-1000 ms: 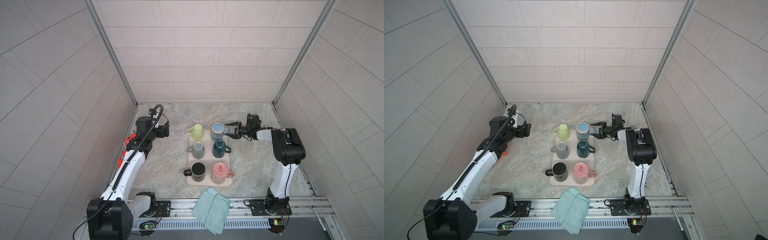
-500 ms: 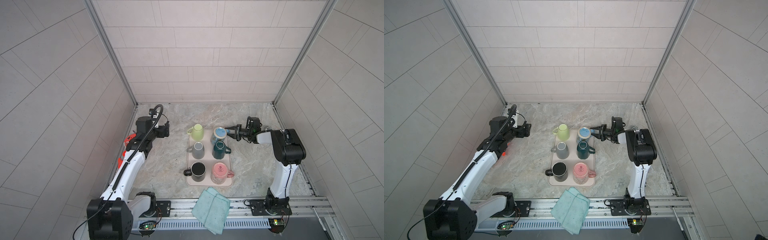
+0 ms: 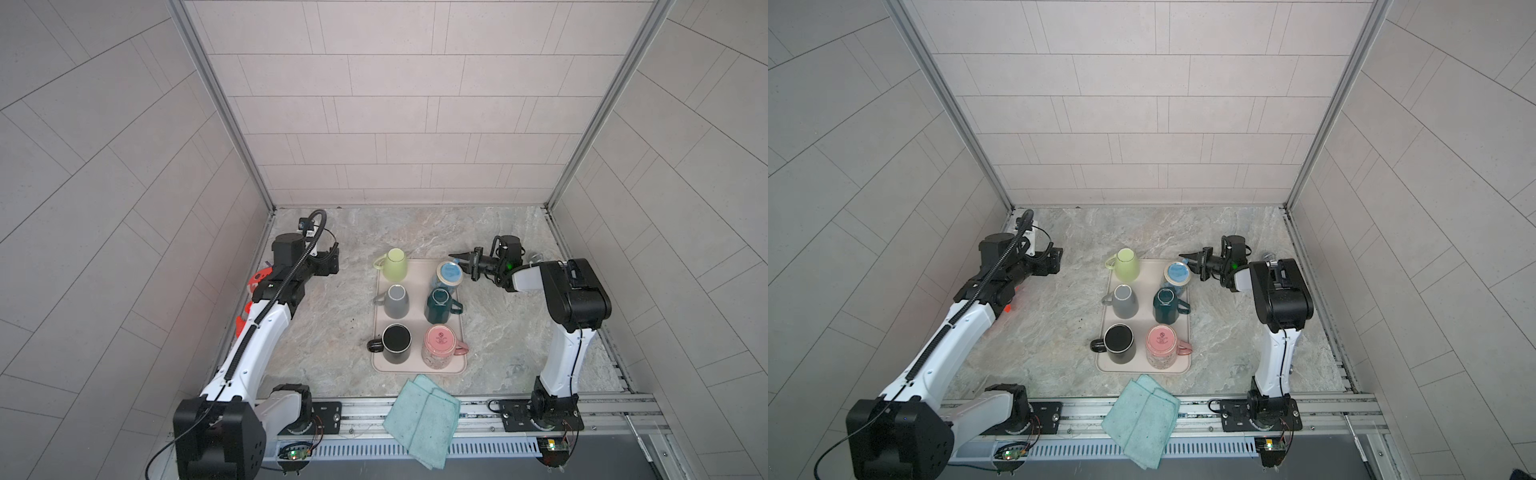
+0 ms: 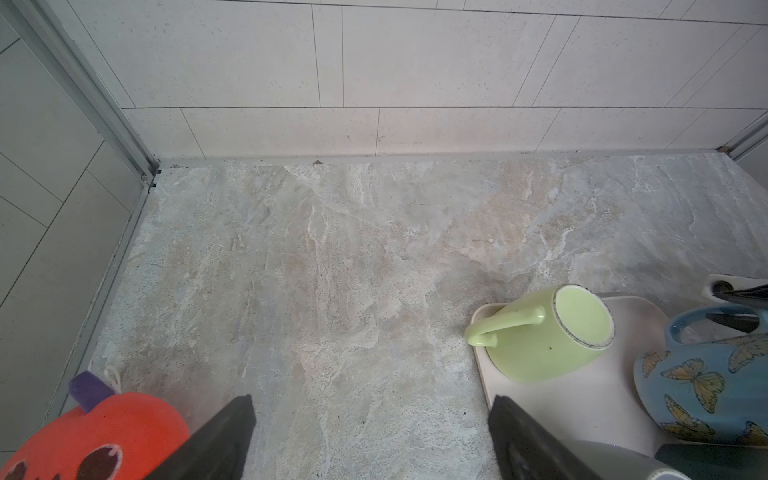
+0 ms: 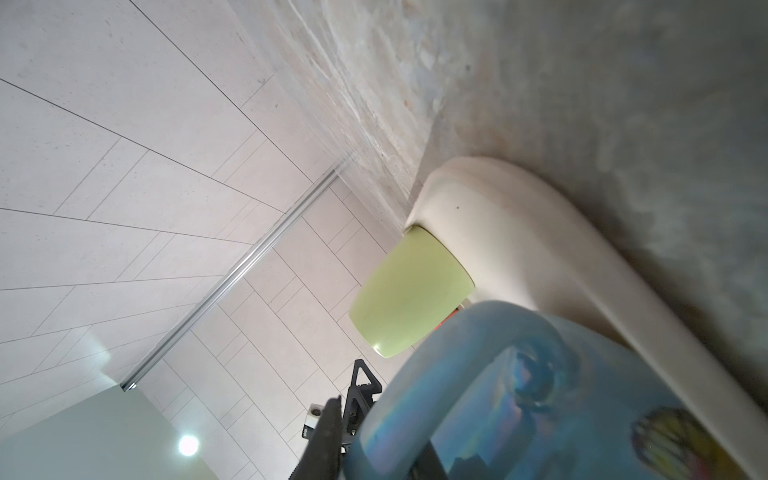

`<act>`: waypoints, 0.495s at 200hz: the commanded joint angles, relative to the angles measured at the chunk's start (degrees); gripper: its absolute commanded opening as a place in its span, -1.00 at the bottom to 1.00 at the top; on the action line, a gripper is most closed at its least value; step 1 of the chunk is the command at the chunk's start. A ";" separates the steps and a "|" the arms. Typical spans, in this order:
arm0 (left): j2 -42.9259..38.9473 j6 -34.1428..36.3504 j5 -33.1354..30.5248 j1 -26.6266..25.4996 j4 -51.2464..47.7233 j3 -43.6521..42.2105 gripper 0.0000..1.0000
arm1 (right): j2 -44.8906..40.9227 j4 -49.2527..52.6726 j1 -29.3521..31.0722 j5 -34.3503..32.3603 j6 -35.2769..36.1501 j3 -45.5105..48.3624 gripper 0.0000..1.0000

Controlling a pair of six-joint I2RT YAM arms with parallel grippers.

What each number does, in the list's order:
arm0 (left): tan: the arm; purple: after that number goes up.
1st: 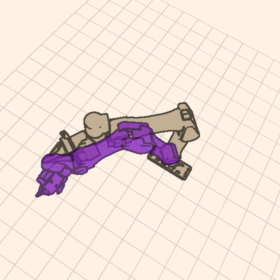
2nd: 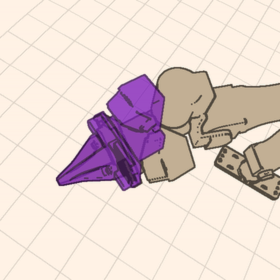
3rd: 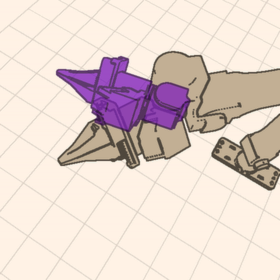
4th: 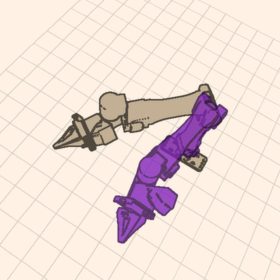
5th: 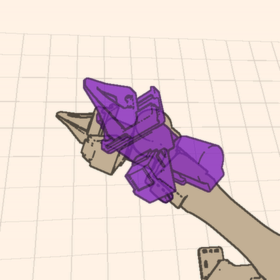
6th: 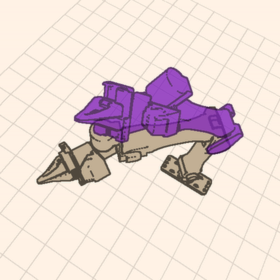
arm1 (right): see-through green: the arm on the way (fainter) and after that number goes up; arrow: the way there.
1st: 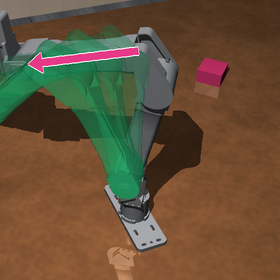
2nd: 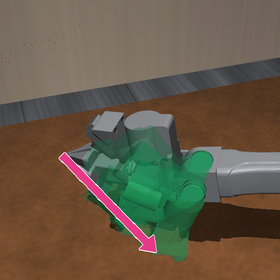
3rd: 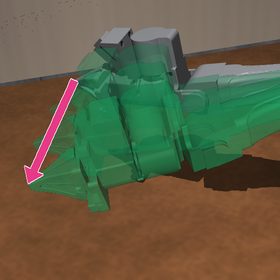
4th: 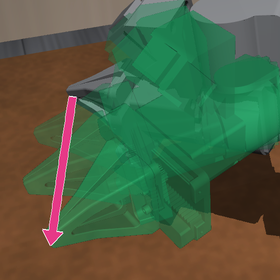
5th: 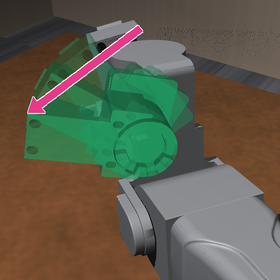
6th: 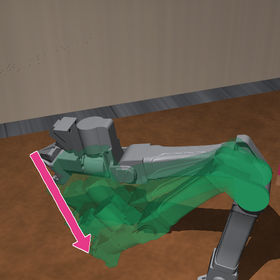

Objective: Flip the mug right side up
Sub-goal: 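Lower the right gripper and close it on the blue mug's handle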

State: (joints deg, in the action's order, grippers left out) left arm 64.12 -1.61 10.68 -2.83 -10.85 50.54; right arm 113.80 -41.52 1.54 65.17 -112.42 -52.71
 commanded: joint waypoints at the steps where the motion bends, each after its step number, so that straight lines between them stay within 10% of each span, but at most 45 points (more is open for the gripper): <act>1: -0.75 0.20 -0.38 -0.45 -0.40 1.44 0.88 | 2.42 -8.31 0.04 -3.74 -7.06 1.37 -0.67; 99: -0.42 0.22 -1.05 -0.59 -0.23 1.43 0.88 | 8.94 -27.52 2.15 -5.51 -17.43 -1.12 -1.00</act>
State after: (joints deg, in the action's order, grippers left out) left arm 64.12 -1.63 10.17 -3.09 -10.87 50.54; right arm 121.25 -63.11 3.57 63.86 -121.51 -52.34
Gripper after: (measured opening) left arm 0.938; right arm 0.174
